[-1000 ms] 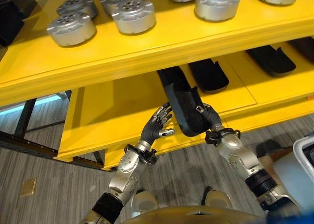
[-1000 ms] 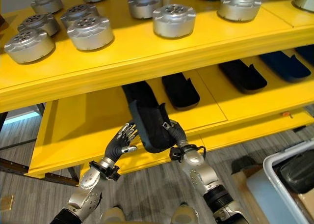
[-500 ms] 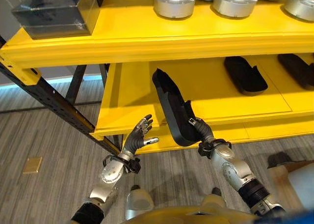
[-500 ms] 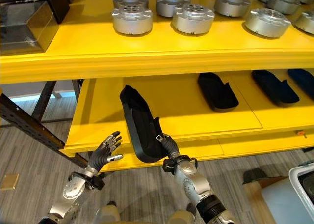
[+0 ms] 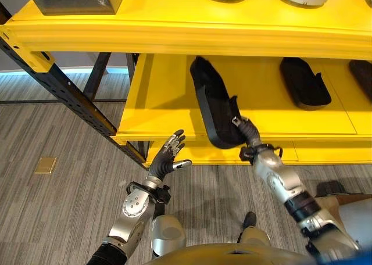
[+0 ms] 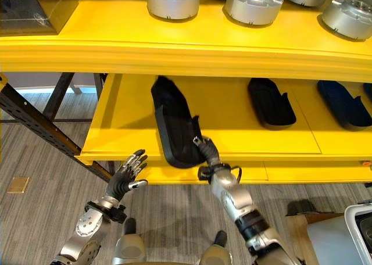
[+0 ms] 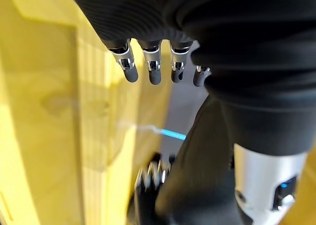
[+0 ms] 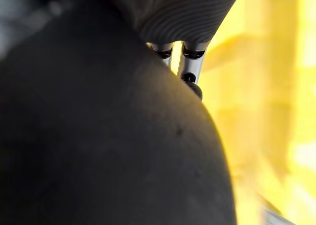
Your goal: Move parts from the plastic box to the shelf.
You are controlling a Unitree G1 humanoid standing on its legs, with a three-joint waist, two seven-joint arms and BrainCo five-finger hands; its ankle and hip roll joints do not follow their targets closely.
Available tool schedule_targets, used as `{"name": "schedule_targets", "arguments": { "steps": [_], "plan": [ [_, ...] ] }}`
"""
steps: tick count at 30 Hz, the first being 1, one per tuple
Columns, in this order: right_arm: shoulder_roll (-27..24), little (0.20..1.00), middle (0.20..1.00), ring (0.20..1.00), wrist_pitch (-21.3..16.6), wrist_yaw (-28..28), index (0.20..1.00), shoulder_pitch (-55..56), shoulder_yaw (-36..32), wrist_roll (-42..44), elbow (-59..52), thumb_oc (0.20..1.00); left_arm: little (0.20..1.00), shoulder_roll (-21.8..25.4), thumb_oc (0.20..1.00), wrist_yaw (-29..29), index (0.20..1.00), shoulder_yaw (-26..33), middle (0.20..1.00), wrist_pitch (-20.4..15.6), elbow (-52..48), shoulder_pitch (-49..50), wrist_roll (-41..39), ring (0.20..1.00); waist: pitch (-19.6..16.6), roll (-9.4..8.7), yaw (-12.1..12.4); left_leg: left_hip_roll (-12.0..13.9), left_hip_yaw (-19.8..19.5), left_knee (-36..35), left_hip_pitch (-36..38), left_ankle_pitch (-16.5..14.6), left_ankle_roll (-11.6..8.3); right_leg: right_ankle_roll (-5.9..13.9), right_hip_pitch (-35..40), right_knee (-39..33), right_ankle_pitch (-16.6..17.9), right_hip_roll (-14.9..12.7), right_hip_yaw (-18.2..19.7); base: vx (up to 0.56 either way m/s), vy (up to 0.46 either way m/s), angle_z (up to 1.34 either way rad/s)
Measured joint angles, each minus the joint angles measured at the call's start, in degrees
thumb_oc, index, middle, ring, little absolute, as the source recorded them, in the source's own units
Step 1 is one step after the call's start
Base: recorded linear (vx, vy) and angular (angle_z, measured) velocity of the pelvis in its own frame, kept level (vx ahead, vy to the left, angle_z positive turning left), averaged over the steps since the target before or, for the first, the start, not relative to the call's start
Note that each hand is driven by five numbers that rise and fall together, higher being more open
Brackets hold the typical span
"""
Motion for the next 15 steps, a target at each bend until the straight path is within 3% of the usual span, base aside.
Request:
{"name": "schedule_targets", "arguments": {
  "steps": [3, 9, 15],
  "plan": [
    [-1.9, 0.2, 0.2, 0.2, 1.8, -1.7, 0.2, -11.1, -3.7, 0.0, 7.9, 0.2, 1.0, 0.8, 1.0, -0.4, 1.0, -0.7, 1.0, -0.4, -0.1, -4.8, -1.3, 1.0, 0.8, 0.6, 0.7, 0.0, -1.1, 0.3, -1.0, 0.3, -0.48, 0.03, 0.0, 0.0, 0.1, 0.0, -1.1, -0.05, -0.012, 0.13],
    [-4.1, 0.2, 0.2, 0.2, 4.0, -2.7, 0.2, -16.7, -5.6, 0.0, 15.4, 0.2, 1.0, 3.5, 1.0, -0.9, 1.0, 1.1, 1.0, -3.2, -8.9, -6.1, -5.5, 1.0, 3.6, 1.91, 3.6, -0.1, -1.7, 1.1, -2.2, 0.5, -0.85, -0.03, -0.1, 0.3, 0.0, -0.1, -1.7, -0.05, 0.005, 0.1],
    [-5.3, 0.2, 0.2, 0.2, 4.3, -4.2, 0.2, -24.7, -7.5, -2.5, 25.3, 0.2, 1.0, 4.5, 1.0, -1.6, 1.0, 1.0, 1.0, -3.9, -11.4, -12.5, -8.7, 1.0, 7.5, 3.9, 3.9, -0.1, -3.3, 3.0, -5.7, 0.5, -0.85, -0.19, -2.5, 1.9, -0.1, -0.2, -2.6, -0.08, 0.011, 0.07]
  ]
}}
